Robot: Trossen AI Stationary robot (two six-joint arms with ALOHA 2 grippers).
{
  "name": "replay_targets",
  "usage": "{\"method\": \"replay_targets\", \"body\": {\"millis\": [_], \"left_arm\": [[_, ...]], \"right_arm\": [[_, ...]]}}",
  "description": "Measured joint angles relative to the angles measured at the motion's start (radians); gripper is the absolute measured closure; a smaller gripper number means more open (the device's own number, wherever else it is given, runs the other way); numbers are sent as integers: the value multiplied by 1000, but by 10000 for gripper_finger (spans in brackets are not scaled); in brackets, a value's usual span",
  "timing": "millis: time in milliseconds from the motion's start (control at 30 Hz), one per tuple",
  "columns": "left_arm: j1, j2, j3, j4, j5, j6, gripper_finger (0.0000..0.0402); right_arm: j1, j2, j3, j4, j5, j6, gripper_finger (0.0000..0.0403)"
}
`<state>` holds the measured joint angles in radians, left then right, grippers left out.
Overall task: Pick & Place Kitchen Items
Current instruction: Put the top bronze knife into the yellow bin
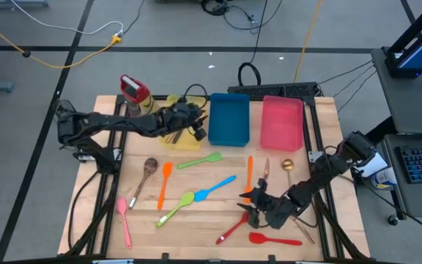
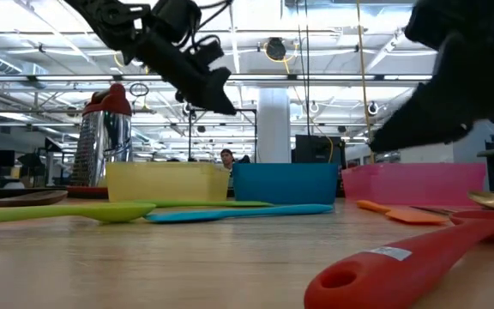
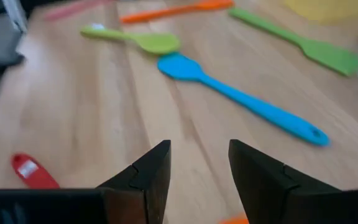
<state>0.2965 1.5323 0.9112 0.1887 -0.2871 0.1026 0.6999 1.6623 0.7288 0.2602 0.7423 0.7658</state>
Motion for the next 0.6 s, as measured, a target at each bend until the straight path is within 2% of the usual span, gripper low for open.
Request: {"method": "replay_targets", "body": {"millis": [233,400,600], "left_arm": [[-62,-9,0,-5,-1,51,295],[-83,-9,0,-6,-1,51,295],[-91,-9,0,-17,-1,50,295]], "right_arm": [[11,0,0,-168,56,225,248],[14,-4,0,-293,-5,338,248],[16,-79,0,-499,-14,464,248]]}}
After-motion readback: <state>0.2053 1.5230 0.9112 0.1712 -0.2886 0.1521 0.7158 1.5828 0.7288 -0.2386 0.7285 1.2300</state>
